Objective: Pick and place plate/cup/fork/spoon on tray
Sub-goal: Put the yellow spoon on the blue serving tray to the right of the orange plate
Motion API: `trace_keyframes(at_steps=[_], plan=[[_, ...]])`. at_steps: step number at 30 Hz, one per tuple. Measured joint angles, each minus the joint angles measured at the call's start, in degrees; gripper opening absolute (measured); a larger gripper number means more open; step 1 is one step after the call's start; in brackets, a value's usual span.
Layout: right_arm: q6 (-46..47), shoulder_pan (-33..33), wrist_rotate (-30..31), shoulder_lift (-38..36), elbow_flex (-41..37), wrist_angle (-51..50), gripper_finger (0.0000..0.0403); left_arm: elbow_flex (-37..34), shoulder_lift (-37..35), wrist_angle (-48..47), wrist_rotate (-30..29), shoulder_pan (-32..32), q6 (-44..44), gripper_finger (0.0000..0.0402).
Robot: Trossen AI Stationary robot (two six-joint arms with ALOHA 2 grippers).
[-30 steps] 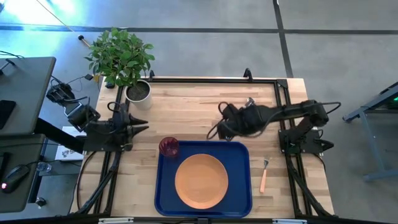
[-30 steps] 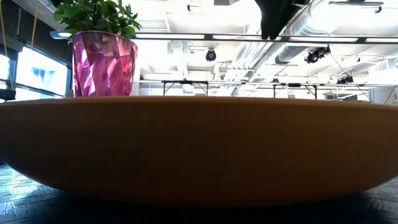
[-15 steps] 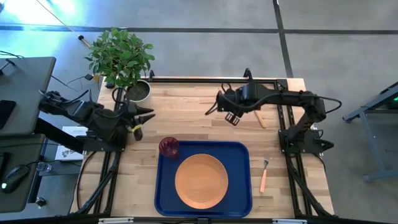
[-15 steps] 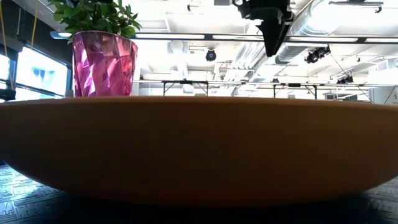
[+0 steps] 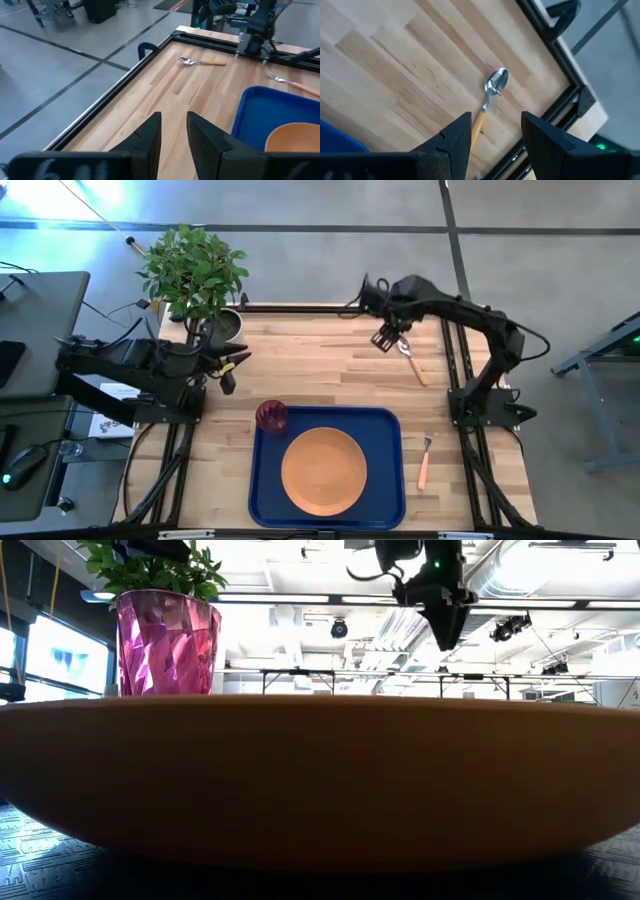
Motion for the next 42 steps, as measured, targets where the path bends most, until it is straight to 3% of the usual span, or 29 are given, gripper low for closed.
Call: trace_keyframes(at_steps=[4,11,22,27,32,37,42], plan=[[-2.71,-5.66,-4.92,0.02,0.0,0.01,0.0163,0.0,0.0,0.0,0.04,1.49,0.0,0.0081],[-4.63,-12.31,-7.89,0.02,0.0,0.0,0.0163,0.0,-0.02,0.0,0.06,3.24,-0.44,0.0081],[-5.7,-15.32,-9.75,-0.67,-0.92,0.4,0.0163,0.0,-0.01,0.01,0.21,5.77,-0.54,0.0081],[-3.9,-14.76,-8.9,-8.92,-14.19,4.85,0.0161,0.0,0.0,0.04,1.56,6.88,-0.55,0.0081],[-2.88,-14.39,-11.75,-19.15,-27.35,18.37,0.0147,0.0,-0.01,0.09,1.74,8.02,-0.52,0.0081],[-0.77,-14.88,-12.55,-24.16,-34.24,23.49,0.014,0.0,-0.02,0.31,1.74,9.16,-0.52,0.0081],[-0.56,-14.92,-12.01,-24.38,-39.05,25.46,0.014,0.0,-0.01,0.31,1.77,9.5,-0.52,0.0081]])
